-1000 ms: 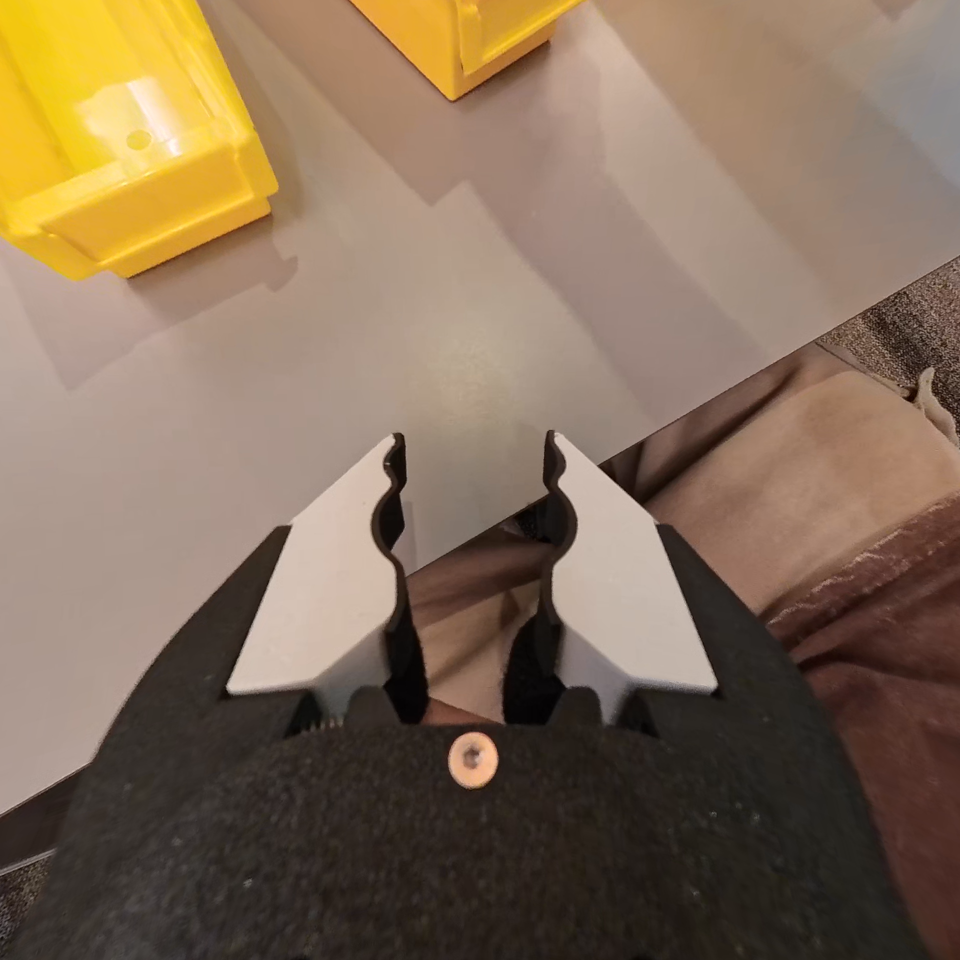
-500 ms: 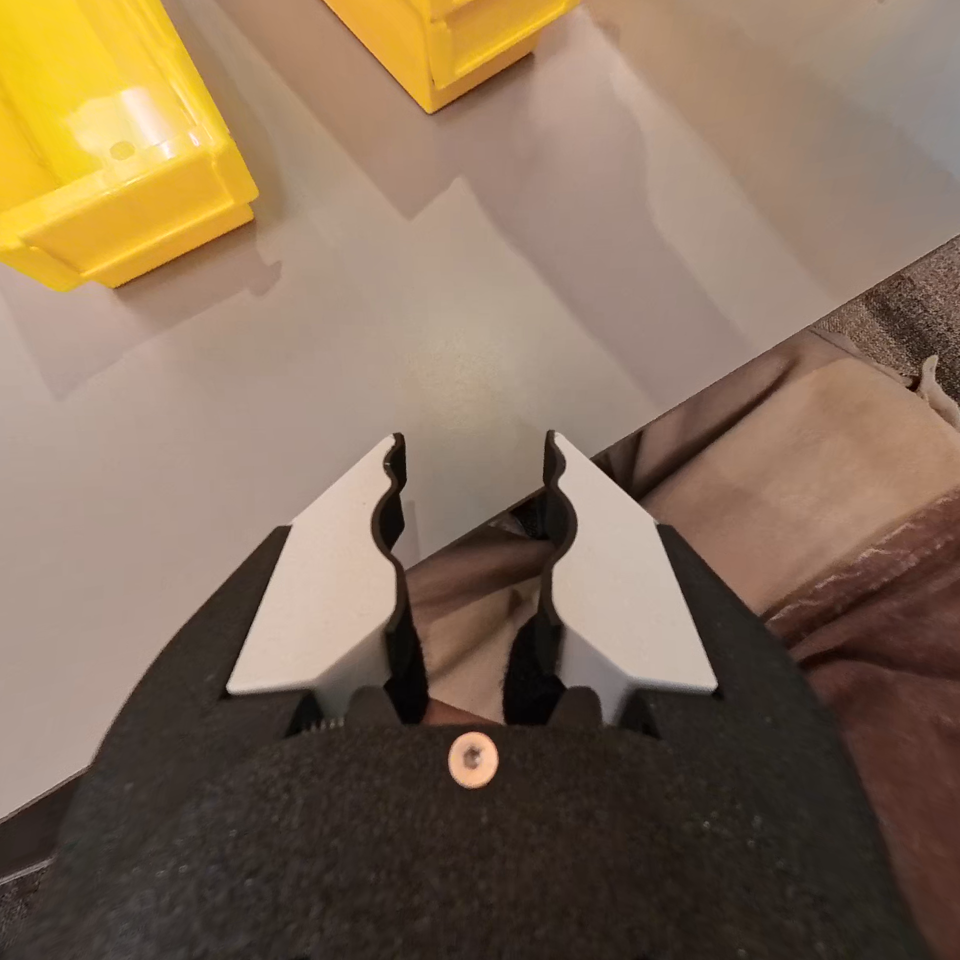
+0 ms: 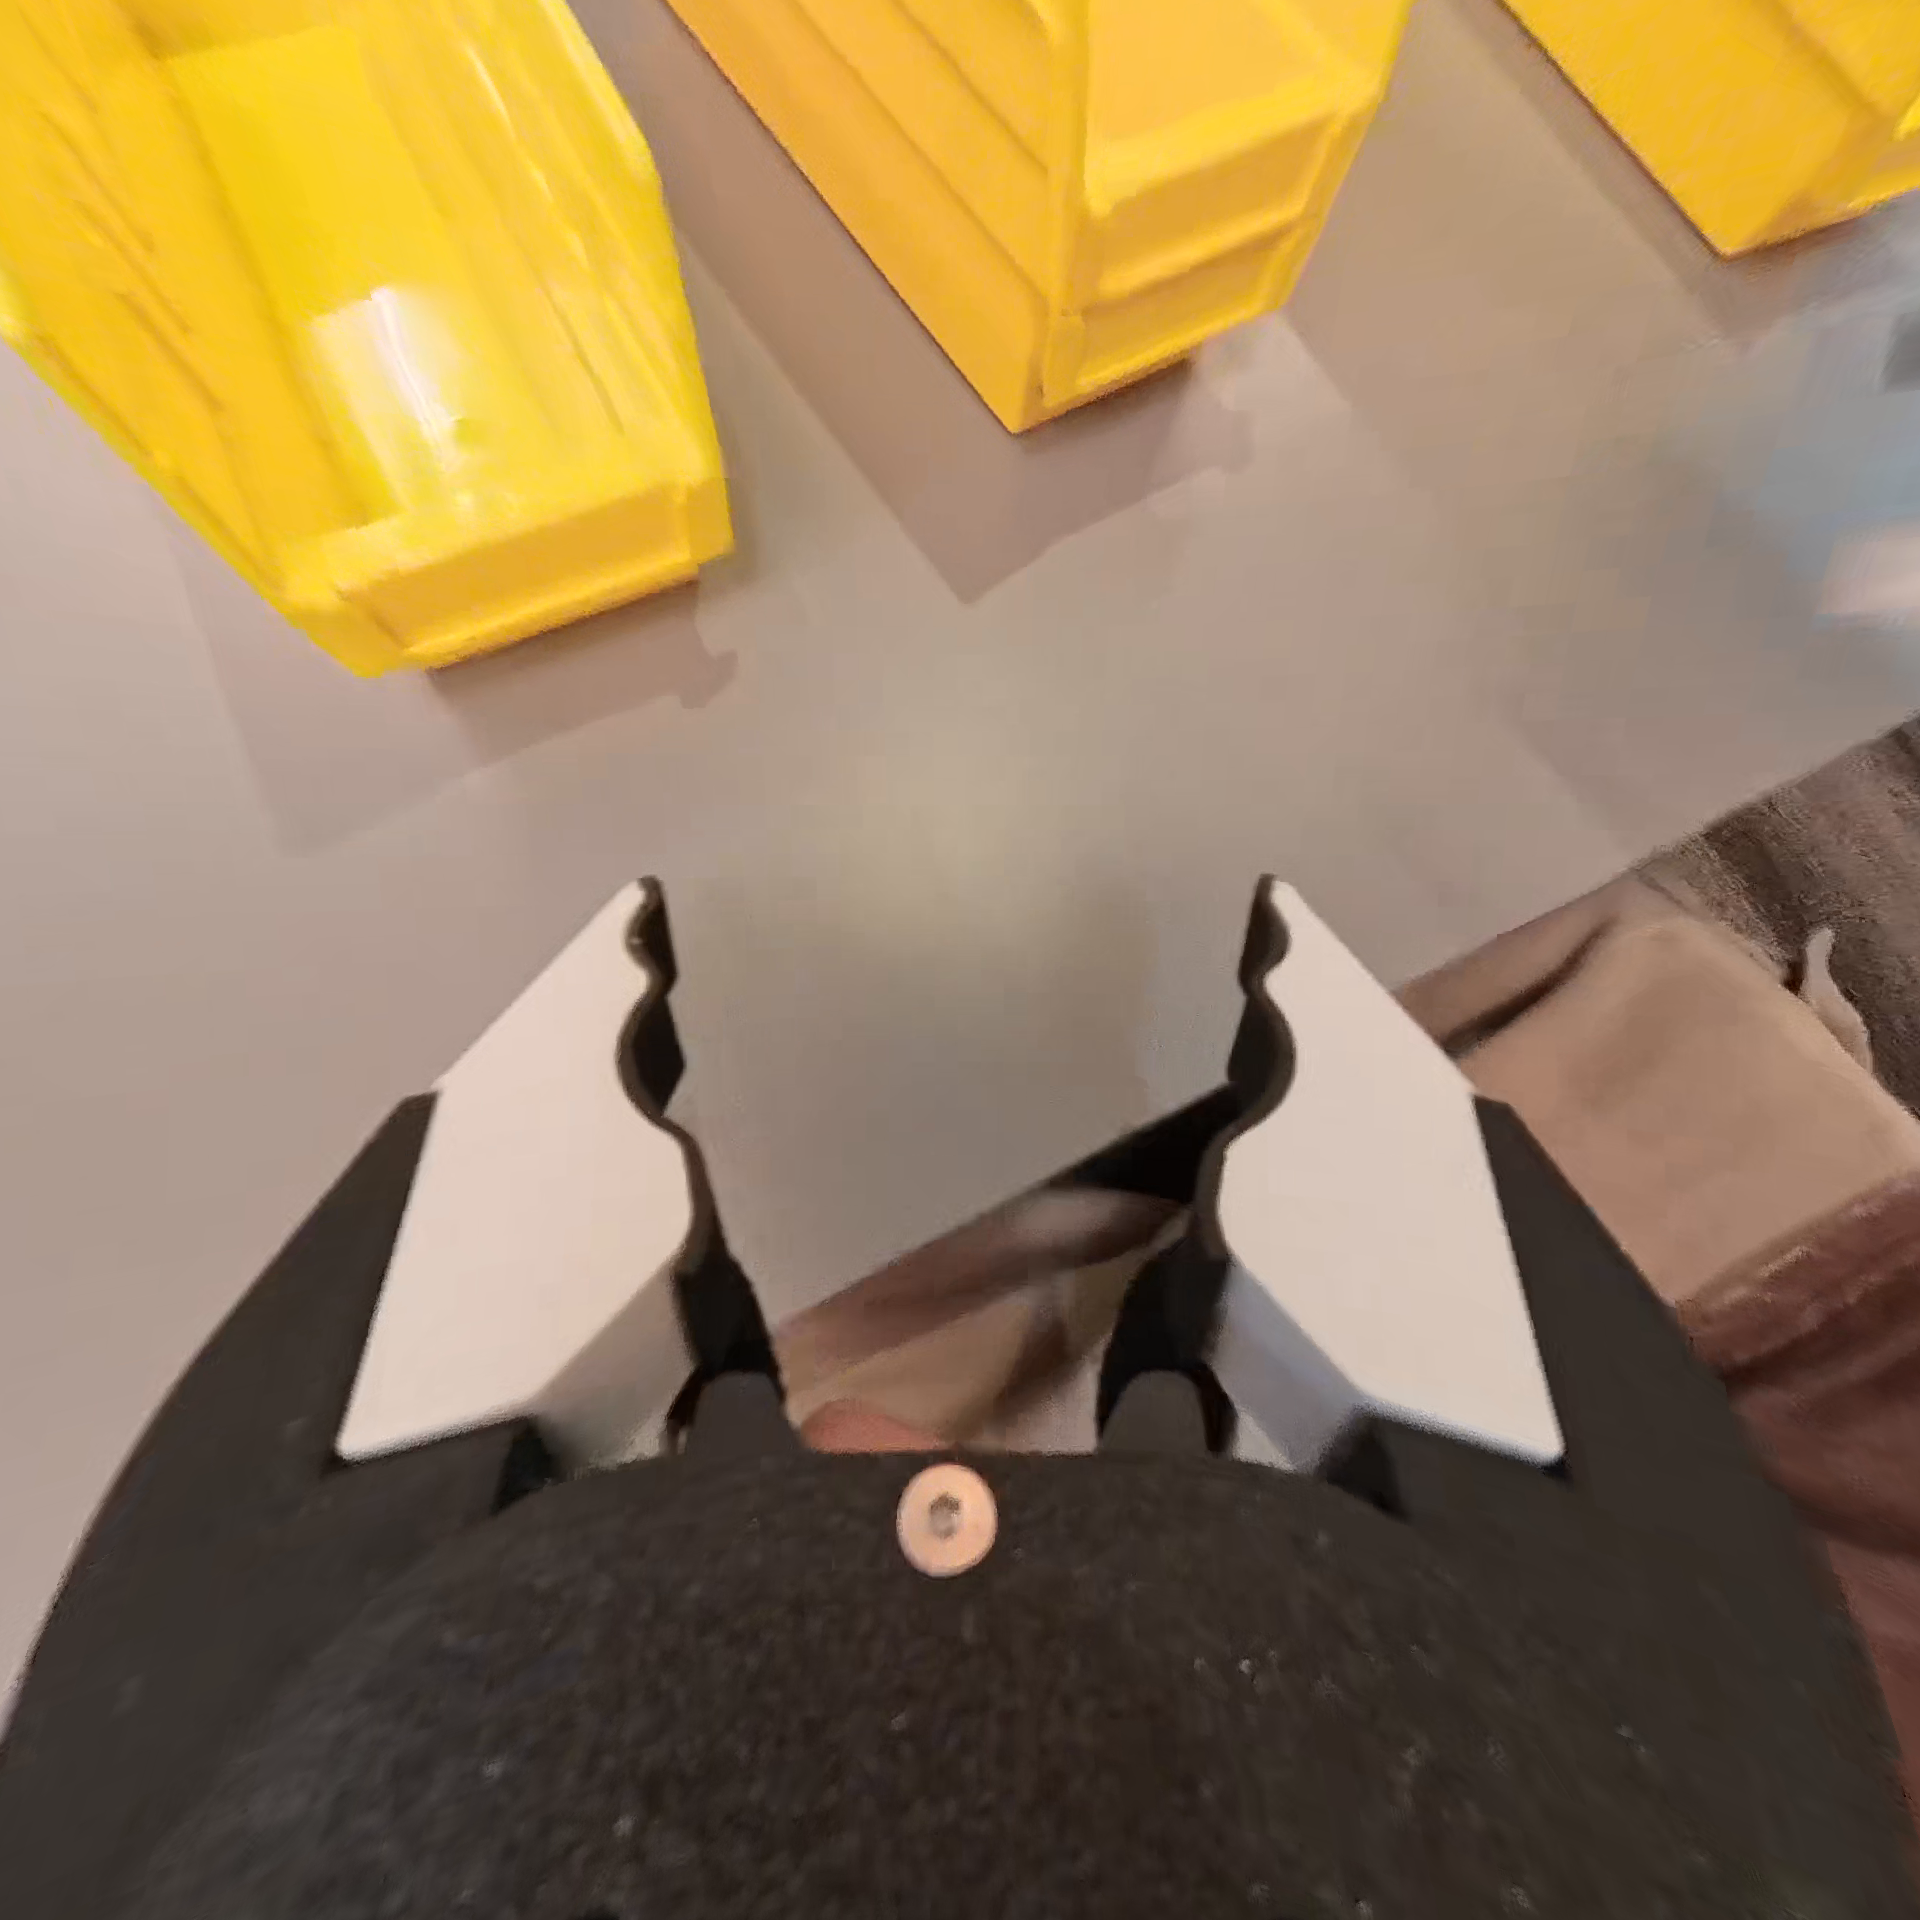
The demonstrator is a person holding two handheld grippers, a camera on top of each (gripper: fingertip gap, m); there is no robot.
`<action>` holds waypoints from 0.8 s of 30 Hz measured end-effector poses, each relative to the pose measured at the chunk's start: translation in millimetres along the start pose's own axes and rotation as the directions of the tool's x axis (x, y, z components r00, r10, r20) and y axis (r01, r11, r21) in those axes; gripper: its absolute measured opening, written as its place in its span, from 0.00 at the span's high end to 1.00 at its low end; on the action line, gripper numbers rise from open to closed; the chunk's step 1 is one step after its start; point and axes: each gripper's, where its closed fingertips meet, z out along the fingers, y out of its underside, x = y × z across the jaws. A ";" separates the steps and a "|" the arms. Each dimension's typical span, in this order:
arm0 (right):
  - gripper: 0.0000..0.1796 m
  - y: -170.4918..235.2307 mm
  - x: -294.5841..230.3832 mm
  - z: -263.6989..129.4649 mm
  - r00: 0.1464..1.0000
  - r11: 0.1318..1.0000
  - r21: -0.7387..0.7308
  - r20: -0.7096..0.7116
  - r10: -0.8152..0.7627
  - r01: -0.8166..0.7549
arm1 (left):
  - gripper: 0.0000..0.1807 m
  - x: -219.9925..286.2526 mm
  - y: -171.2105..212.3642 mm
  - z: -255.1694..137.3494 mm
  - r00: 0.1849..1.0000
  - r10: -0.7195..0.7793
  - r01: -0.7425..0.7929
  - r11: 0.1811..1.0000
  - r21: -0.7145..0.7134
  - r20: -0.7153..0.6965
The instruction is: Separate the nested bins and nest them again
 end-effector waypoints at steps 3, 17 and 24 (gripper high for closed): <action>0.54 59.0 -39.1 -15.7 0.993 0.998 -0.058 0.116 0.017 -0.010 | 0.35 -20.8 -49.5 -2.5 0.997 -0.017 0.012 0.998 0.069 0.071; 0.57 67.0 -18.2 -17.8 0.979 0.996 -0.045 0.186 0.083 -0.076 | 0.19 -170.0 -183.4 118.9 0.894 -0.253 0.383 0.860 -0.337 0.370; 0.56 67.1 -19.8 -16.9 0.965 0.992 -0.059 0.231 0.126 -0.115 | 0.22 -170.3 -142.8 149.2 0.871 -0.129 0.405 0.735 -0.544 0.475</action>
